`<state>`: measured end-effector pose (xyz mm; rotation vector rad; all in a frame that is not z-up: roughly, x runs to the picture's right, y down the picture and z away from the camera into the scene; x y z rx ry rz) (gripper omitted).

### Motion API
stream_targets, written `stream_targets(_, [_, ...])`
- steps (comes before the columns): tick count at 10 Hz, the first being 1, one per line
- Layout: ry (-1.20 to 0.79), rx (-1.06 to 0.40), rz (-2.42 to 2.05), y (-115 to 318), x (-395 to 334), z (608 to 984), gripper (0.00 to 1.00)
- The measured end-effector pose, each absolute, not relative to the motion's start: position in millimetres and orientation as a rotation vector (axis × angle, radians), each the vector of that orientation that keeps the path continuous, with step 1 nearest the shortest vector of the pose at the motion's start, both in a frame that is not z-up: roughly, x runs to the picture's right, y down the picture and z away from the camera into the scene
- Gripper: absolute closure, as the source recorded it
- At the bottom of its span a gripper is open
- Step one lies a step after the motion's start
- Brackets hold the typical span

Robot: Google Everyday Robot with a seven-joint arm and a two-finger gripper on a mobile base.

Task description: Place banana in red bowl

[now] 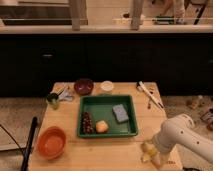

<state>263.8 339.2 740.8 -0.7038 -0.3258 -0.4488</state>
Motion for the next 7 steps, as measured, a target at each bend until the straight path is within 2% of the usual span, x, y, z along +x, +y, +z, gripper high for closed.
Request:
stream_targets(1, [-0.331, -0.703, -0.453, 342, 262, 742, 0.43])
stream_targets(3, [-0.332, -0.703, -0.456, 344, 260, 744, 0.61])
stream_targets(4, [-0.323, -0.703, -0.453, 343, 261, 743, 0.74])
stream_targets(7, [-0.287, -0.701, -0.467, 327, 260, 737, 0.99])
